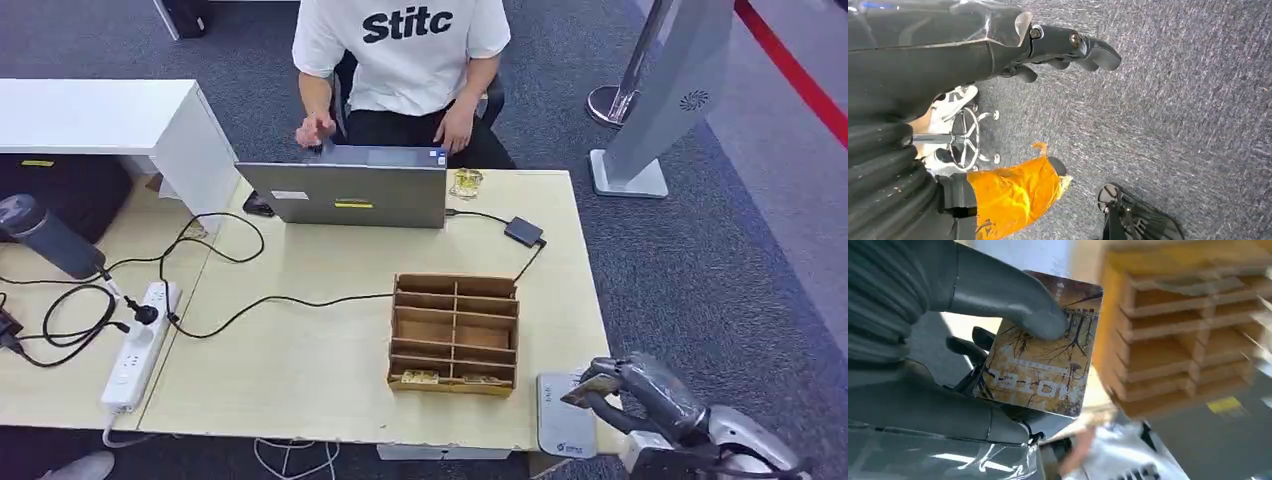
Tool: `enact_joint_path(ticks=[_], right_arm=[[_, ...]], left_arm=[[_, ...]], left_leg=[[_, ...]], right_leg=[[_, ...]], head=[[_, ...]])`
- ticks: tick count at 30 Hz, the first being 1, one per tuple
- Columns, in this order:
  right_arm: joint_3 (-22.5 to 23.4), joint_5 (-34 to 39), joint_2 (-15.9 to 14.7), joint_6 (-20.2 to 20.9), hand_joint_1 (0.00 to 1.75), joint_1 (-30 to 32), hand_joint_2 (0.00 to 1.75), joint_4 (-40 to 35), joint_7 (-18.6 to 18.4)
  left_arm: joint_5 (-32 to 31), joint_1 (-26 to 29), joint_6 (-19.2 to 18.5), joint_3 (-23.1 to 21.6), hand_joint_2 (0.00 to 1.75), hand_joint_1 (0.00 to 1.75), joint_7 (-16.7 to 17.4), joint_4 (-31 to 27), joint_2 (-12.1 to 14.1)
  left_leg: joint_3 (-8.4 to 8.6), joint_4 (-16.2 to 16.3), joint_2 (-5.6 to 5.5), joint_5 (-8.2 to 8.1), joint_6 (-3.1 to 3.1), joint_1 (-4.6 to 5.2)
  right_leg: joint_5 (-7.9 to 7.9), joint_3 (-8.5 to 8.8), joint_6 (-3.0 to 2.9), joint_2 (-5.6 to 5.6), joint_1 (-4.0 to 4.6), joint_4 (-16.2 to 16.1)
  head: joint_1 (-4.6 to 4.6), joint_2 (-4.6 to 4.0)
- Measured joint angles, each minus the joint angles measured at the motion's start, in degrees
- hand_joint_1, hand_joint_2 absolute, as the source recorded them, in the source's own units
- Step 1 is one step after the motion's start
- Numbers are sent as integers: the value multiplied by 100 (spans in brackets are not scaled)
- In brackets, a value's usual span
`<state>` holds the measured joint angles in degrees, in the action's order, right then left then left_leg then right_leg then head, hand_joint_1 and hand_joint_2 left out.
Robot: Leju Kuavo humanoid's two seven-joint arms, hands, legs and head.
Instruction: Pass the card to the sensor for recognition and then transmit it.
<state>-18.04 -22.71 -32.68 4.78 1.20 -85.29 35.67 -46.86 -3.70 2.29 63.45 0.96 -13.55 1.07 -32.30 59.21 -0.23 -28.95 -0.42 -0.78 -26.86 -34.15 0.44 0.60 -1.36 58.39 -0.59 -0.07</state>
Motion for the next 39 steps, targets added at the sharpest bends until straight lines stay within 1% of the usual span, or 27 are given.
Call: enact_joint_path(ticks=[3, 4, 6, 8, 9, 10, 11, 12, 15, 19, 20, 23, 25, 28, 31, 35, 36, 37, 39], right_arm=[[75, 77, 454, 305, 175, -486, 175, -28, 17], [49, 87, 661, 472, 175, -753, 175, 6, -91], [-85, 123, 1079, 661, 175, -1380, 175, 131, -362], [-305, 207, 1461, 822, 175, -1980, 175, 336, -635], [-435, 223, 1671, 840, 175, -2324, 175, 455, -807], [-637, 212, 2012, 786, 175, -2724, 175, 652, -1065], [-741, 186, 2170, 732, 175, -3068, 175, 764, -1219], [-937, 164, 2482, 578, 175, -3357, 175, 963, -1501], [-1280, 118, 3219, 257, 175, -4125, 175, 1377, -2031], [-1455, 16, 4039, -150, 175, -4972, 175, 1905, -2657], [-1466, -37, 4196, -256, 175, -5157, 175, 2051, -2772], [-1468, -397, 4612, -539, 175, -5602, 175, 2495, -3016], [-1447, -645, 4782, -666, 175, -5793, 175, 2741, -3108], [-1370, -1142, 4918, -826, 175, -5943, 175, 3036, -3196], [-1346, -1808, 4947, -861, 175, -6038, 175, 3281, -3414], [-1195, -2149, 4975, -843, 175, -6127, 175, 3611, -3451], [-1173, -2227, 4979, -845, 17, -6140, 175, 3677, -3451], [-1167, -2303, 4979, -845, 0, -6149, 175, 3748, -3451], [-1152, -2485, 4995, -852, 0, -6146, 175, 3857, -3464]], left_arm=[[-98, -8, -13, 0, 175, 0, 0, 0, -11], [-135, -11, -48, 0, 175, 0, 0, 0, -7], [-203, -45, -114, 0, 175, 0, 11, 0, 4], [-271, -82, -172, 0, 175, 0, 18, 0, 24], [-300, -87, -186, 0, 175, 0, 22, 0, 39], [-336, -91, -223, 0, 175, 0, 31, 0, 63], [-359, -100, -238, 0, 175, 0, 31, 0, 81], [-396, -118, -275, 0, 175, 0, 33, 0, 105], [-472, -142, -308, 0, 175, 0, 33, 0, 146], [-603, -152, -372, -7, 175, 0, 33, 0, 166], [-630, -156, -380, -9, 175, 0, 31, 0, 173], [-756, -163, -402, -13, 175, 0, -24, 0, 175], [-817, -170, -411, -17, 175, 0, -59, 0, 166], [-870, -175, -417, -17, 175, 0, -120, 0, 133], [-975, -178, -409, -26, 175, 0, -157, 0, 65], [-1032, -200, -400, -44, 175, 0, -155, 0, -2], [-1049, -210, -402, -46, 175, 0, -155, 0, -11], [-1066, -219, -400, -44, 175, 0, -155, 0, -18], [-1086, -230, -402, -44, 175, 0, -155, 2, -26]], left_leg=[[2, -2, 9, 6, -5, -2], [2, -2, 23, 11, -11, -3], [5, -3, 46, 17, -17, -3], [3, -3, 43, 27, -25, -8], [-2, -3, 45, 32, -30, -9], [6, -2, 51, 36, -35, -8], [5, -2, 56, 42, -44, -9], [7, -2, 53, 44, -46, -11], [-3, -2, 35, 56, -65, -26], [-12, -4, 30, 56, -66, -31], [-13, -4, 30, 56, -67, -32], [-15, -4, 28, 56, -67, -32], [-17, -4, 27, 56, -67, -32], [-18, -4, 26, 56, -66, -30], [-19, -2, 26, 55, -66, -29], [-19, 0, 23, 55, -65, -29], [-19, 0, 23, 55, -65, -29], [-19, 0, 22, 55, -65, -31], [-19, -1, 22, 55, -66, -32]], right_leg=[[4, 2, -3, 5, 2, 4], [14, -2, -13, 20, 2, 6], [24, -10, -16, 45, 2, 9], [28, -10, -21, 46, 5, 15], [34, -12, -29, 50, 5, 19], [40, -23, -36, 54, 5, 23], [41, -26, -37, 66, 6, 26], [41, -28, -38, 64, 6, 25], [44, -38, -43, 56, 11, 31], [43, -46, -47, 53, 17, 33], [42, -47, -47, 53, 19, 33], [41, -47, -46, 50, 23, 29], [42, -46, -46, 47, 24, 25], [42, -43, -45, 43, 23, 20], [44, -42, -43, 41, 23, 17], [46, -42, -43, 38, 22, 17], [46, -42, -43, 37, 21, 17], [46, -43, -44, 36, 21, 17], [45, -46, -45, 37, 22, 18]], head=[[0, 0], [3, 0], [-2, 0], [5, 0], [0, 0], [0, 0], [-2, 0], [-2, 0], [0, 0], [0, 0], [2, 0], [2, 0], [2, 0], [2, 0], [2, 0], [2, 0], [5, 0], [2, 0], [2, 0]])
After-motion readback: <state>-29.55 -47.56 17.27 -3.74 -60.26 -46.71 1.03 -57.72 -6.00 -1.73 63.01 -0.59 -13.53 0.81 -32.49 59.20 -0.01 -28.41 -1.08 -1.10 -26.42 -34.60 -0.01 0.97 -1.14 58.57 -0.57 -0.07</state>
